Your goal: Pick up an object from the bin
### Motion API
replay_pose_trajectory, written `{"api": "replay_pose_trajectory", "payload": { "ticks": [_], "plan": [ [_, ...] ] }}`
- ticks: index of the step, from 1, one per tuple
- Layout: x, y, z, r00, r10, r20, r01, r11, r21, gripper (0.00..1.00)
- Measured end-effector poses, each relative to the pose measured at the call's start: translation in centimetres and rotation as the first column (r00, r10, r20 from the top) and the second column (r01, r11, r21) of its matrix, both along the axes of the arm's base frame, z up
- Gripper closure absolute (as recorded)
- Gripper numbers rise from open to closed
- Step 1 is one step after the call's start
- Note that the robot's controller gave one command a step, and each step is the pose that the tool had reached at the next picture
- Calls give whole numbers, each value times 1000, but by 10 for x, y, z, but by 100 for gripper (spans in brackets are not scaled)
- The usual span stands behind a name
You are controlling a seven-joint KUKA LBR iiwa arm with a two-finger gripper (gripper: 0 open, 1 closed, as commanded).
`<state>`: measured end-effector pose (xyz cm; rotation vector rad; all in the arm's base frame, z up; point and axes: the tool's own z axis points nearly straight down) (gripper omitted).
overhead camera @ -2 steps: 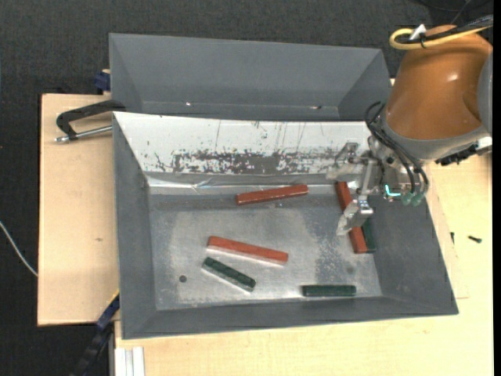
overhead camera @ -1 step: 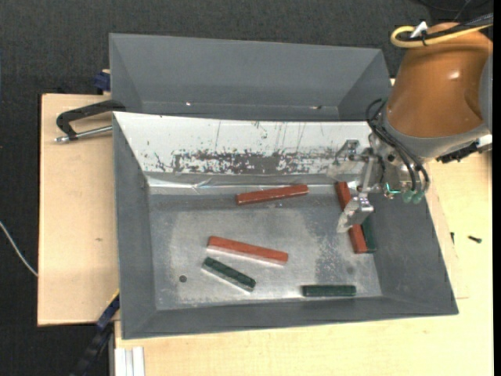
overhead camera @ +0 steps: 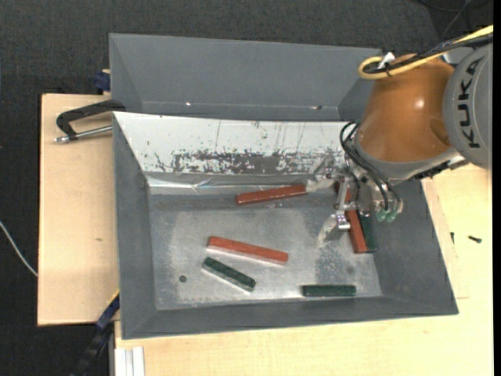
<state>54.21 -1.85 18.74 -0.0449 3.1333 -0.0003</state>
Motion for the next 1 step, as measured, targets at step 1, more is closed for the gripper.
{"api": "replay_pose_trajectory", "payload": {
  "ticks": [1],
  "plan": [
    [-12,18,-59,996,-91,-5,91,996,2,0]
  ]
}}
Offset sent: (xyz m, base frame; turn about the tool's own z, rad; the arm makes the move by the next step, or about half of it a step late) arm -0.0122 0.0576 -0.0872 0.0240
